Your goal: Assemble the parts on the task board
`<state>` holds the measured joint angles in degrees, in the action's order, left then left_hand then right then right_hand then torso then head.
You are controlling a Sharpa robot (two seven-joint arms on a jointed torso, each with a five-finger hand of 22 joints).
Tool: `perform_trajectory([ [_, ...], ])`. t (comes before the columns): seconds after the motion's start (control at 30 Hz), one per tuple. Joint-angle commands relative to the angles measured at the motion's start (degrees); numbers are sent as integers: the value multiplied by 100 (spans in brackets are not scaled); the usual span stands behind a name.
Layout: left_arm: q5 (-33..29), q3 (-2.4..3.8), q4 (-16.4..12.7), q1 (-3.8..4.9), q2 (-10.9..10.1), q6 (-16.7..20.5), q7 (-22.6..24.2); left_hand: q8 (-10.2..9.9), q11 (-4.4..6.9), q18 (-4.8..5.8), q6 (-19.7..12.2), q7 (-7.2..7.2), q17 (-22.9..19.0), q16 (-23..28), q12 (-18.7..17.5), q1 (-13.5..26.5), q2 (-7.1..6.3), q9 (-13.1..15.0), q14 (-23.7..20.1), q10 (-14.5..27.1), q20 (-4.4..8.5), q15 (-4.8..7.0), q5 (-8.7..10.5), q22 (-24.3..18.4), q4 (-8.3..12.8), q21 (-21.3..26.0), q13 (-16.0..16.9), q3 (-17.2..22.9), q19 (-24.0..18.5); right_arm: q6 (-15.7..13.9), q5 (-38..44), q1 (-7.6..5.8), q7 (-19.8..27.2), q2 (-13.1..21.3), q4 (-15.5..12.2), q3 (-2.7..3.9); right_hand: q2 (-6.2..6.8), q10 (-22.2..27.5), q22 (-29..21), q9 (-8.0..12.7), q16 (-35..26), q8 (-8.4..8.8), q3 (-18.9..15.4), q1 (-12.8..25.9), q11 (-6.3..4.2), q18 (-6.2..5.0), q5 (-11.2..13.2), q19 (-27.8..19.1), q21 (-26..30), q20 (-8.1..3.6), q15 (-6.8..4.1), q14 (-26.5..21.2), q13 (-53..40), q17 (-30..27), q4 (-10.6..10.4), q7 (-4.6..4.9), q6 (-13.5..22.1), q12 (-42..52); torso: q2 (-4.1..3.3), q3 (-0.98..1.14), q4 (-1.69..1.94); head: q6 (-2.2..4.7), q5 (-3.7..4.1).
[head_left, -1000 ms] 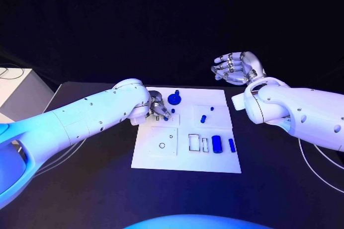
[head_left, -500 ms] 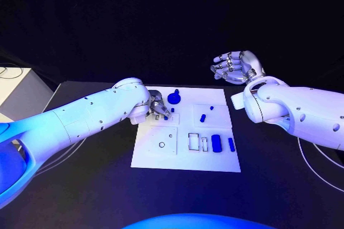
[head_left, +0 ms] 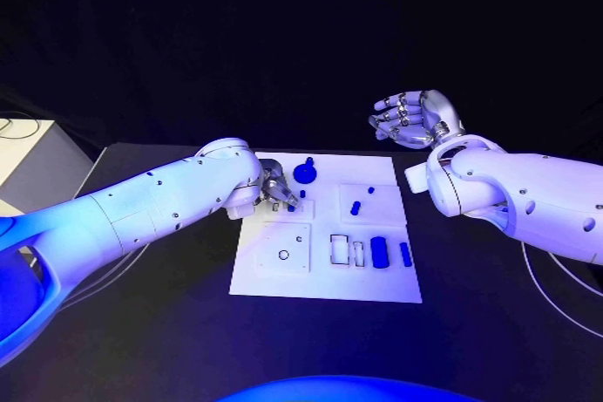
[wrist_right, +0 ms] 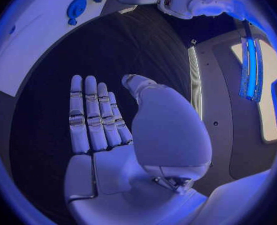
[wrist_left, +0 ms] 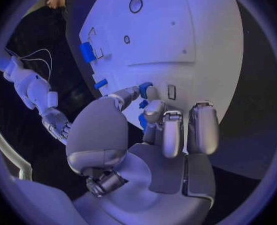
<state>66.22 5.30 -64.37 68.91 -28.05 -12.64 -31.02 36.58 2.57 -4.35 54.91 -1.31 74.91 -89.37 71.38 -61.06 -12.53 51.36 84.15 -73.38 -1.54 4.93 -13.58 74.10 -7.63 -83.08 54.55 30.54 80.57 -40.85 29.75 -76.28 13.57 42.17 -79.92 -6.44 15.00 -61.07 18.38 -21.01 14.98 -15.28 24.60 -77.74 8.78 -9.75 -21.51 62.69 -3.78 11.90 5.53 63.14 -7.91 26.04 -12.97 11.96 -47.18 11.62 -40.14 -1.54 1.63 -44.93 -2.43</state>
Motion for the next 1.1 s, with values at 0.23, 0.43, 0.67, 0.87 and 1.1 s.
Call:
perform_trajectory([
  [0.23, 61, -9, -81, -24, -66, -43, 71, -52, -57, 88, 1, -51, 1377, 13, -8, -85, -5, 15, 544, 12, 15, 14, 336, -9, -183, 37, 2, -245, 3, 51, 32, 8, 66, 11, -13, 1, -8, 17, -34, 11, -57, 15, -25, 57, 24, -65, -25, -58, 19, -6, 27, -28, 20, -10, -4, 101, 43, -12, -1, -4, -1, 9, 9],
  [0.43, 75, 0, -121, -25, -122, 38, 75, -61, -63, 80, -5, -59, 1364, 20, -24, -75, -19, 18, 540, 30, 12, 9, 364, -46, -243, 56, -24, -315, -20, 27, 31, 12, 50, 15, -13, 1, -23, 18, -45, 12, -65, 13, -21, 60, 25, -66, -19, -62, 17, -4, 28, -28, 25, -12, -8, 102, 42, -10, -1, -2, 0, 12, 20],
  [0.67, 73, 8, -192, -26, -184, 90, 77, -73, -88, 74, -20, -84, 1355, 26, -22, -101, -20, 71, 537, 60, -12, -15, 866, -66, -758, 80, -29, -815, -34, 18, 30, 16, 42, 18, -13, 1, -32, 18, -52, 12, -69, 12, -19, 64, 26, -67, -17, -64, 16, -3, 28, -27, 28, -13, -11, 102, 42, -9, -4, 0, -4, 18, 28],
  [0.87, 49, 13, -248, -26, -234, 94, 78, -79, -95, 74, -20, -90, 1348, 30, -17, -117, 9, 89, 535, 63, -17, -20, 1050, -62, -908, 84, -26, -1037, -33, 18, 29, 19, 41, 21, -11, 1, -35, 19, -57, 13, -71, 12, -19, 66, 26, -68, -15, -65, 15, -2, 28, -26, 30, -14, -13, 102, 42, -9, 1, 1, 0, 13, 30],
  [1.1, -81, 26, -331, -25, -313, 91, 81, -85, -95, 72, -20, -88, 1344, 32, -15, -26, 40, 100, 533, 66, -18, -21, 1072, -68, -915, 90, -27, -1269, -37, 22, 28, 23, 40, 23, -9, 1, -35, 19, -57, 13, -71, 12, -19, 66, 26, -68, -15, -65, 15, -2, 28, -26, 30, -14, -13, 102, 42, -9, 1, 4, 0, 10, 28],
])
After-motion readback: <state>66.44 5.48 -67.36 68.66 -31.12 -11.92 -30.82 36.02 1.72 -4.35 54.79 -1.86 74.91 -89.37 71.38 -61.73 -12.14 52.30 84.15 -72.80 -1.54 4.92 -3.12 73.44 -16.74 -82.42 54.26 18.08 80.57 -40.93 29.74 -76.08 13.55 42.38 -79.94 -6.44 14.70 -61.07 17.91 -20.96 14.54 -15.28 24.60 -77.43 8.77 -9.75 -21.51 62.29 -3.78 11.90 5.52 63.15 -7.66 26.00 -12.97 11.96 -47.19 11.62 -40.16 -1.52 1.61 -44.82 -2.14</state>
